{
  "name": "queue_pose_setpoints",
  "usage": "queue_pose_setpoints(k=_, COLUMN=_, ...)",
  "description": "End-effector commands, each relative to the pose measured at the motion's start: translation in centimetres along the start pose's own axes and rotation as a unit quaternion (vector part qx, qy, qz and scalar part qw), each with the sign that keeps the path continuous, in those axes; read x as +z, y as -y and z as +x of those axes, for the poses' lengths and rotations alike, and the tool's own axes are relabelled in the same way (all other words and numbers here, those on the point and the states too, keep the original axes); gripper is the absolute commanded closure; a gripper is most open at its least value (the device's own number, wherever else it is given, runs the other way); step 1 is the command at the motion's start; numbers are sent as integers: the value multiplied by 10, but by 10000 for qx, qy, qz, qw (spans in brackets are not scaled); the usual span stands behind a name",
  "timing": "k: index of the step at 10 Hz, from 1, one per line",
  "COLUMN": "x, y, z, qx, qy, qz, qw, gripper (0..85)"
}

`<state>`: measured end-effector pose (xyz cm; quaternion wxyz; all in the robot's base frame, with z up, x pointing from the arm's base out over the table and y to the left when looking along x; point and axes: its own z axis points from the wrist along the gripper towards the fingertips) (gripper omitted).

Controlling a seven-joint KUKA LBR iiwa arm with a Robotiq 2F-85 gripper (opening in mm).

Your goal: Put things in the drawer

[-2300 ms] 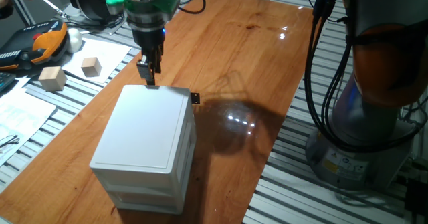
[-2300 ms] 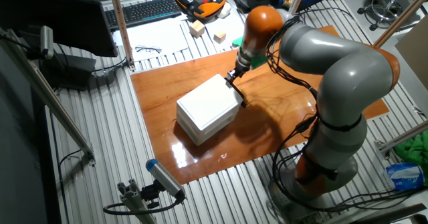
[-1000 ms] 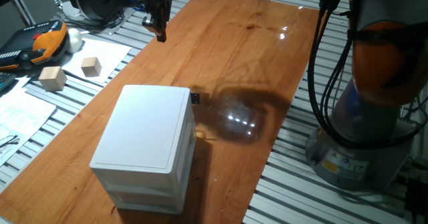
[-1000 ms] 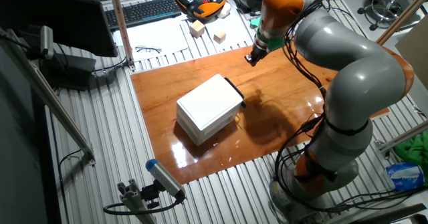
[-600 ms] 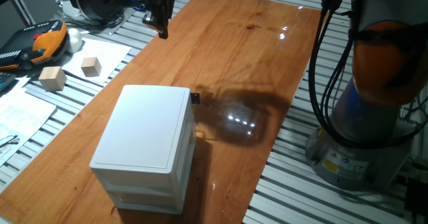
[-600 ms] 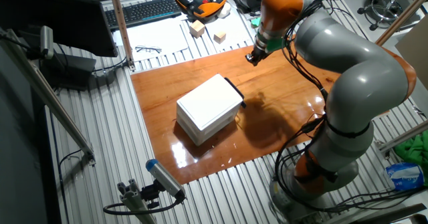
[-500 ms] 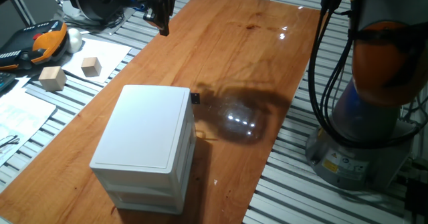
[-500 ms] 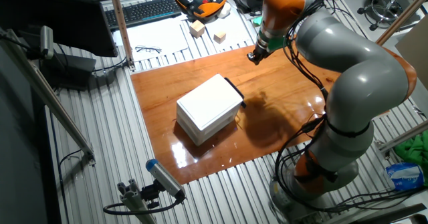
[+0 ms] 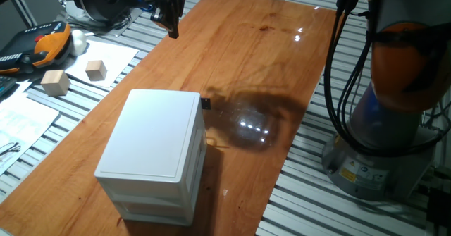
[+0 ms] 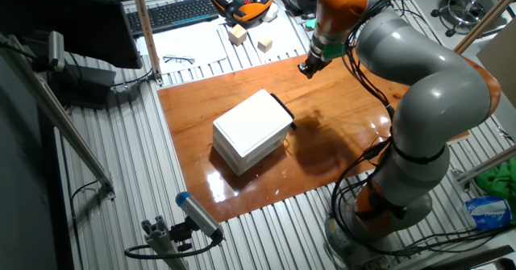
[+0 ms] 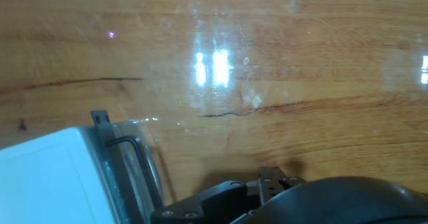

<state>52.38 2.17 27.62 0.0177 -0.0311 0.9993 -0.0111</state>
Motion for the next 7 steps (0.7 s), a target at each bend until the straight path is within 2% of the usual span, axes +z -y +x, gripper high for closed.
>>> queue_pose_setpoints(k=1, x=0, y=-1, z=1, qx=15, qy=-9, qz=-7, qw=10000, gripper=850)
queue_pose_setpoints(k=7, x=-1, y=0, z=1, qx=-8, qy=-16, qz=-8, qw=10000, gripper=850)
